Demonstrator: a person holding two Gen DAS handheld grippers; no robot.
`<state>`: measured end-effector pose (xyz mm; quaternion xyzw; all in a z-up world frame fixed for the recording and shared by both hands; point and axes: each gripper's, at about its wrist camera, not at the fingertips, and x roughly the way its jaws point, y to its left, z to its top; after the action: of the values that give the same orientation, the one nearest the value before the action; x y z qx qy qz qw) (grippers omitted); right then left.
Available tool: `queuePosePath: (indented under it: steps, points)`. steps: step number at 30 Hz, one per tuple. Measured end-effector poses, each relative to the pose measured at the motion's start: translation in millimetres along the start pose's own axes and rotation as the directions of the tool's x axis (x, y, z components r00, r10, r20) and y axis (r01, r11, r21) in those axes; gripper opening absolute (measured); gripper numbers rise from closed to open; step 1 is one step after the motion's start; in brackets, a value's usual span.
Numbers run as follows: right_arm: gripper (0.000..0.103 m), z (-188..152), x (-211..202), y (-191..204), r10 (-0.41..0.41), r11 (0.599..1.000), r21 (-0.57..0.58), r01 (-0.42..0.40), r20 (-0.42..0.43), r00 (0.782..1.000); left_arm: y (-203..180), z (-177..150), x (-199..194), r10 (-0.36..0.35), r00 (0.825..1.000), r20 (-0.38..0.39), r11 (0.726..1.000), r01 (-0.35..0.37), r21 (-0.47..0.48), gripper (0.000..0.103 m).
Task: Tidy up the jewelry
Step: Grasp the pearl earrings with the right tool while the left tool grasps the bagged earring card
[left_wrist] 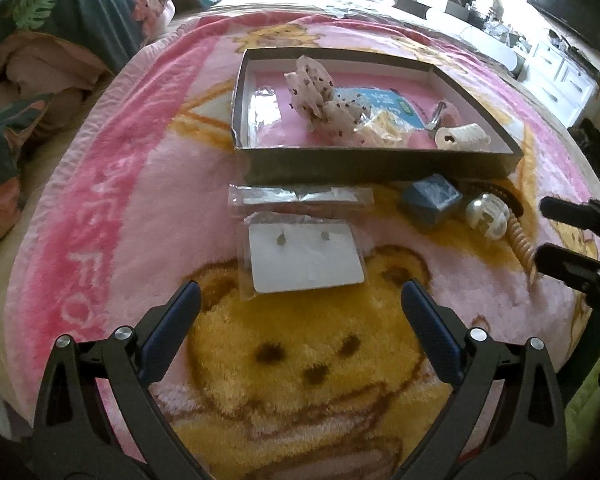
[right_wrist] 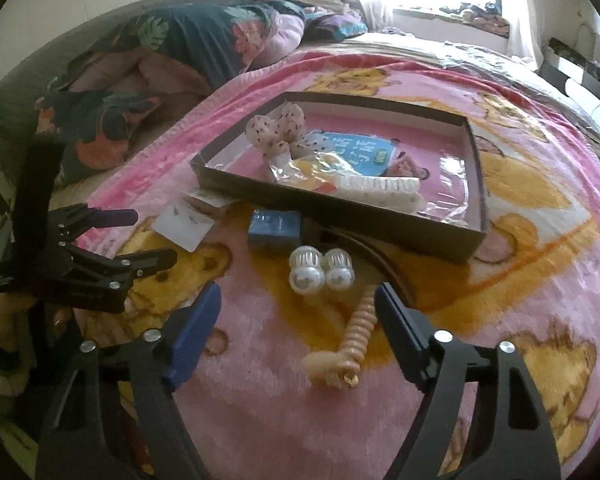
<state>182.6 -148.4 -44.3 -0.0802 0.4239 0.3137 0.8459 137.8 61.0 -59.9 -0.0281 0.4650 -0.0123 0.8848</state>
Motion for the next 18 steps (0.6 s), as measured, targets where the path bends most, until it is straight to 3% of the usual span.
queuePosePath:
  steps: [9, 15, 18]
  points:
    - [0.059, 9, 34, -2, -0.033, 0.999, -0.036, 0.031, -0.069, 0.997, 0, 4, 7, -0.002, 1.000, 0.004, 1.000, 0.002, 0.001, 0.094]
    - [0.044, 10, 51, -7, -0.038, 0.999, -0.030, 0.036, -0.097, 0.994, -2, 7, 11, -0.008, 1.000, 0.006, 1.000, 0.008, 0.001, 0.094]
    - [0.043, 7, 52, -9, -0.034, 0.999, -0.031, 0.031, -0.085, 0.996, -3, 10, 16, -0.015, 1.000, 0.003, 1.000, 0.015, 0.003, 0.094]
